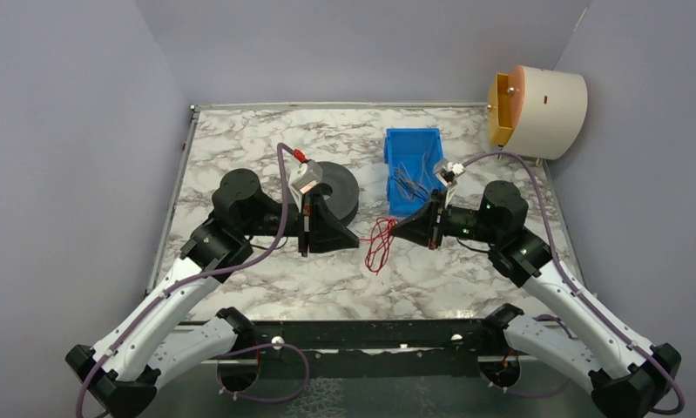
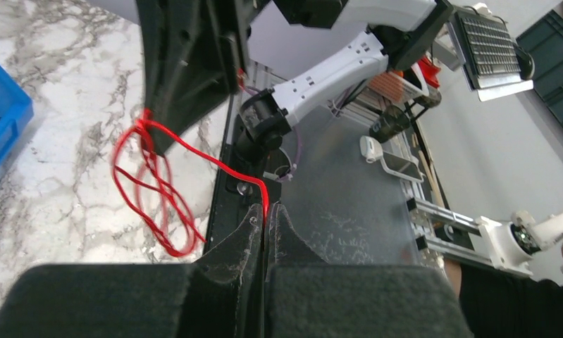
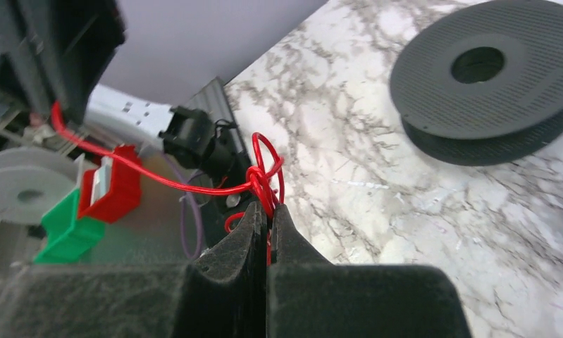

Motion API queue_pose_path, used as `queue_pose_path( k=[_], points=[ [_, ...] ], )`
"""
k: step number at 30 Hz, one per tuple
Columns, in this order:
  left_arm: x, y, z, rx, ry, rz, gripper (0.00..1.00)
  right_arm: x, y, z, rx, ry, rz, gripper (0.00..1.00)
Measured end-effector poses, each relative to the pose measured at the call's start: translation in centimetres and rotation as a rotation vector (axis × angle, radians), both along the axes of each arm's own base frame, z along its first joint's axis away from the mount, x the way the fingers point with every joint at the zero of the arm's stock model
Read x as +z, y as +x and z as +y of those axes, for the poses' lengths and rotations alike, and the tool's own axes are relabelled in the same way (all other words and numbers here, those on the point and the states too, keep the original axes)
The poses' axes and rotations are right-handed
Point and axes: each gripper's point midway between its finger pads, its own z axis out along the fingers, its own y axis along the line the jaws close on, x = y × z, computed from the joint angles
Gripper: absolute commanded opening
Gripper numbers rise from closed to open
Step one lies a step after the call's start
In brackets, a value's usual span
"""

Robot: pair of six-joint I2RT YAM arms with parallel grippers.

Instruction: Wrap the cables

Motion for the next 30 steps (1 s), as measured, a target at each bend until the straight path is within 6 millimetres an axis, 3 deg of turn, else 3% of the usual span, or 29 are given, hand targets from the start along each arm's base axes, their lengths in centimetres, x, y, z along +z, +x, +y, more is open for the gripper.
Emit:
queue_pose_path(
  k=[6, 13, 16, 20, 24, 30],
  points=[
    [0.3, -2.2, 1.4, -0.054, 0.037, -0.024, 0.0, 0.0, 3.6, -0.8, -0.204, -0.084, 0.074, 0.01],
    [1.8, -4.4, 3.1, -0.072, 0.038, -0.08, 0.0, -4.7, 6.2, -2.1, -0.386, -0.212, 0.238, 0.09],
    [2.9, -4.9, 3.6, -0.069, 0.03, -0.112, 0.0, -6.2, 6.5, -2.9, -0.439, -0.252, 0.268, 0.21],
    [4.6, -5.3, 4.2, -0.051, 0.012, -0.162, 0.0, -8.2, 6.6, -3.7, -0.483, -0.298, 0.296, 0.43],
    [6.2, -5.3, 4.6, -0.016, -0.007, -0.207, 0.0, -11.0, 6.2, -4.7, -0.515, -0.366, 0.331, 0.52],
    [9.4, -5.7, 5.6, 0.037, -0.042, -0.28, 0.0, -14.3, 5.4, -6.3, -0.541, -0.468, 0.361, 0.54]
  ],
)
